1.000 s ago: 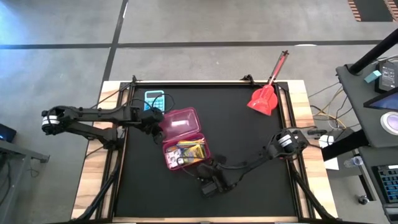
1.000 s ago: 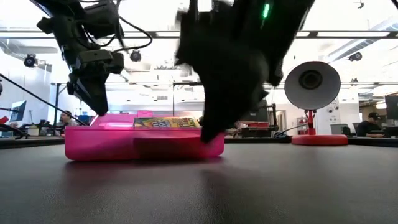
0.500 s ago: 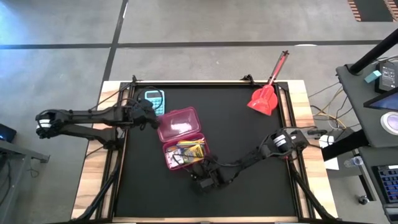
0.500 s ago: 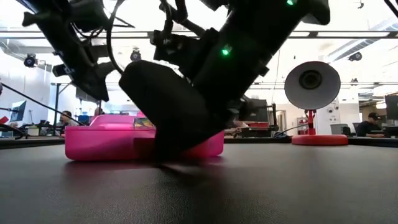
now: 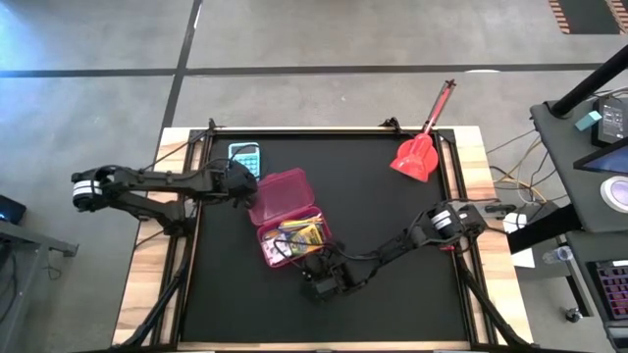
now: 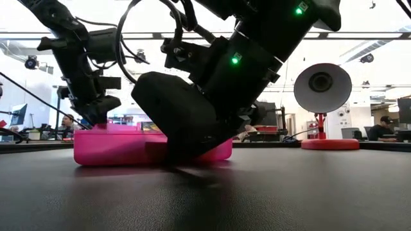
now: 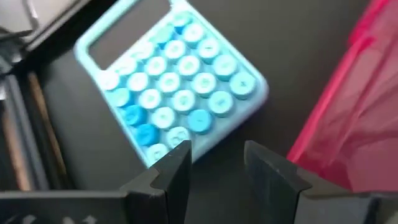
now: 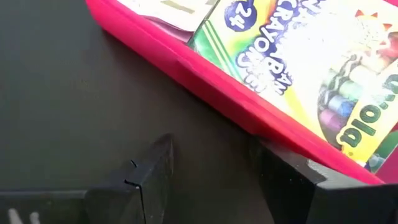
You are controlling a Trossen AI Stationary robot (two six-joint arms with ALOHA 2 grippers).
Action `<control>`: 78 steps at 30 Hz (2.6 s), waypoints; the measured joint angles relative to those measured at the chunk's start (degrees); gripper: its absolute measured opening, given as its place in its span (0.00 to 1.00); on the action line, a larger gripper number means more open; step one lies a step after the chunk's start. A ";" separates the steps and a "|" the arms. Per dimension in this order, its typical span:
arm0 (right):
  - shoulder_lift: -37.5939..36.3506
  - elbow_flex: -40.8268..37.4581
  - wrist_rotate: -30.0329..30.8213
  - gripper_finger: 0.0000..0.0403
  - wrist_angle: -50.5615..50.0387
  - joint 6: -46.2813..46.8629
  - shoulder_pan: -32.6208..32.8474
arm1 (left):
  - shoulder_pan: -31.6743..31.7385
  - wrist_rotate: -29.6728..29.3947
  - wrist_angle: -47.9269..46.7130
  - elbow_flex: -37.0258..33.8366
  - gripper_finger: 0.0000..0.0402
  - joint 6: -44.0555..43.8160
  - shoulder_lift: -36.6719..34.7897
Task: Pack school essentials
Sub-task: Close the pink supply box
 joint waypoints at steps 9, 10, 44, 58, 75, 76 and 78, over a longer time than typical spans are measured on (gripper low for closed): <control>-0.25 -1.60 -0.50 0.51 0.29 0.62 -0.43 | -0.20 8.43 1.90 0.51 0.33 6.64 -3.64; -0.27 -1.64 -0.64 0.51 0.29 0.62 -0.52 | -0.17 9.43 1.99 0.68 0.33 7.26 -4.89; -0.79 -1.74 -3.08 0.51 -3.85 -0.03 -0.92 | -0.30 21.96 6.51 2.25 0.33 11.32 -15.42; -8.67 -2.08 -3.07 0.51 -10.40 -2.83 -1.29 | -2.49 32.02 14.72 1.58 0.33 12.67 -14.20; -31.30 -3.16 9.18 0.51 -16.62 -2.94 -5.42 | -14.02 34.03 33.26 1.52 0.33 13.57 -4.35; -31.36 -3.60 9.18 0.51 -16.73 -2.78 -5.90 | -14.97 34.04 34.84 1.53 0.33 13.57 -2.93; -31.05 -4.80 8.97 0.51 -16.61 -1.77 -6.63 | -16.71 34.03 37.12 1.56 0.33 13.57 -0.02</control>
